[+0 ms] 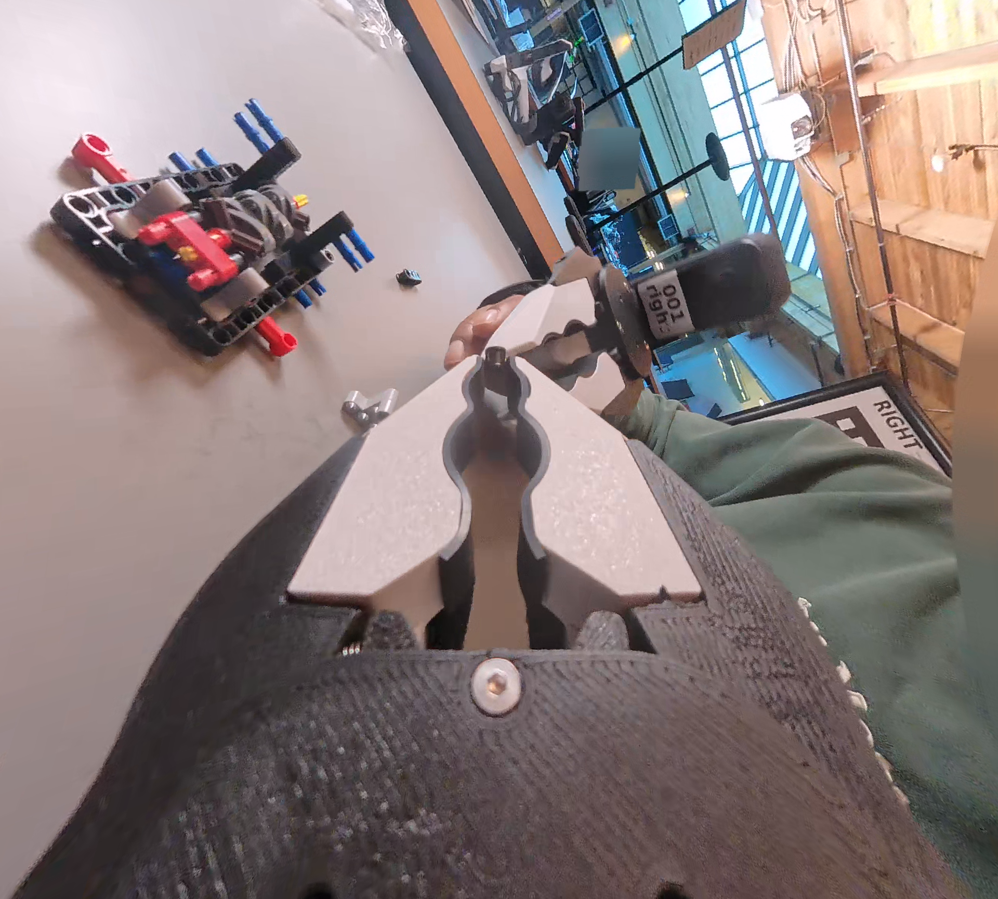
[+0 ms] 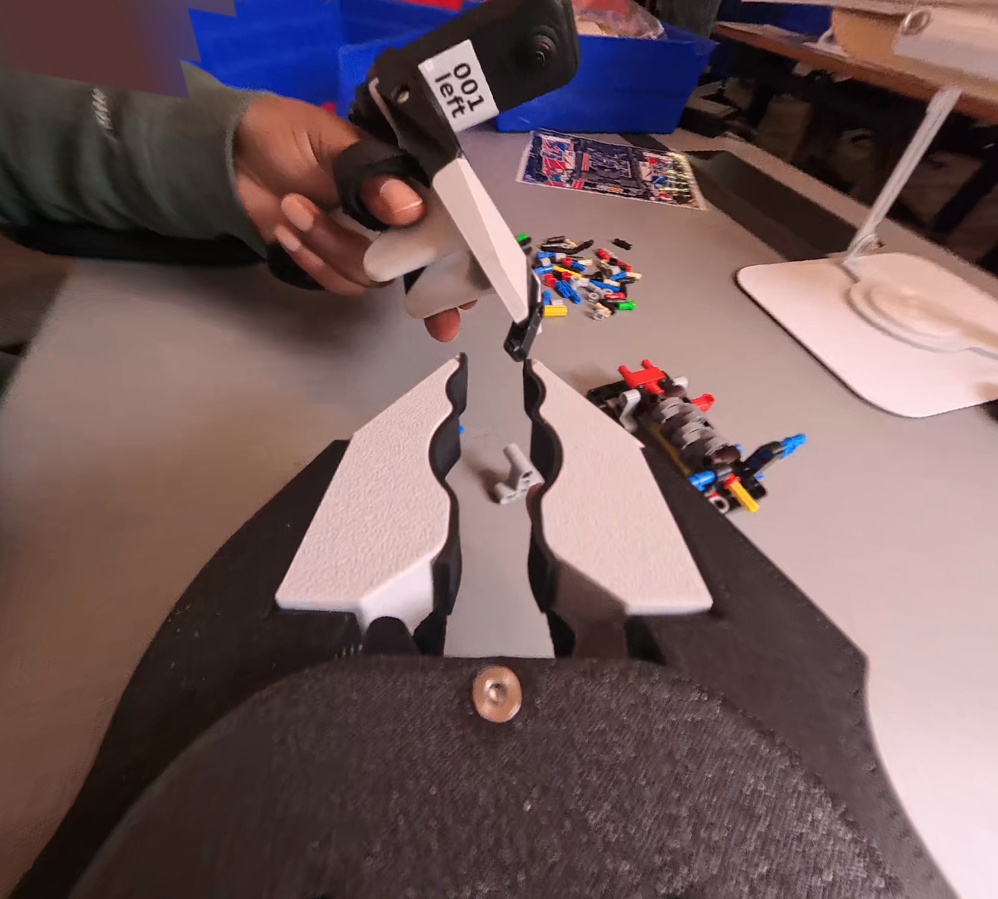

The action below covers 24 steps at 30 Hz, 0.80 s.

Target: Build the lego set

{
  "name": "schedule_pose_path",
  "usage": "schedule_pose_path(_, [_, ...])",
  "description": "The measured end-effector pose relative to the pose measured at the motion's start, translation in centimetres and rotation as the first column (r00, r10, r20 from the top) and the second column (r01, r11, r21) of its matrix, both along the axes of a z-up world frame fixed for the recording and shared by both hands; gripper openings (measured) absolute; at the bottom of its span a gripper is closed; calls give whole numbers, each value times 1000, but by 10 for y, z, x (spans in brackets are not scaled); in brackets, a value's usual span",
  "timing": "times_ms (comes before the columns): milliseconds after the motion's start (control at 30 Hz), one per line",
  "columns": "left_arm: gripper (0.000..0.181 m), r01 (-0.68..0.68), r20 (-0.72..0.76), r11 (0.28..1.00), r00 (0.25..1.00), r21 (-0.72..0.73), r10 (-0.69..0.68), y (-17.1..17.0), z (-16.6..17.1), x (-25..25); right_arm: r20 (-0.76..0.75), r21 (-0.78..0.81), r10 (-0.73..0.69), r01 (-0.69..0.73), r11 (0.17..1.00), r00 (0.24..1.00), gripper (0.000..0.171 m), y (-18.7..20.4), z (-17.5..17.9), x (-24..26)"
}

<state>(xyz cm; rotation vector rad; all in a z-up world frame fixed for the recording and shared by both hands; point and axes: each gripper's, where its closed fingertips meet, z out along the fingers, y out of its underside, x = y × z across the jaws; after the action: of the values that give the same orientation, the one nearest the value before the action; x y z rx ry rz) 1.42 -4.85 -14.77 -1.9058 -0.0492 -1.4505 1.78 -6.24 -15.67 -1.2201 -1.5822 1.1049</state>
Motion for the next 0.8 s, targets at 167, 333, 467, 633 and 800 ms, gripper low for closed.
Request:
schedule_pose_path(167, [6, -21, -3, 1000, 1000, -16, 21, 2, -3, -2, -8, 80, -99, 99, 992, 995, 10, 11, -1, -8])
schedule_pose_path(333, [6, -32, 17, 999, 999, -30, 32, 4, -4, -3, 3, 51, -98, 98, 994, 995, 6, 12, -4, -9])
schedule_pose_path(467, [6, -34, 102, 999, 994, 0, 34, 4, 9, -6, -25, -216, -61, 54, 975, 998, 5, 13, 6, -8])
schedule_pose_path(633, [10, -90, 125, 995, 989, 49, 83, 8, 19, -22, -111, -603, -9, -60, 796, 994, 5, 18, 27, -1])
schedule_pose_path(800, [13, -80, 85, 992, 994, 101, 71, 6, 24, -20, -161, -692, 16, -125, 711, 987, 4, 18, 36, 3])
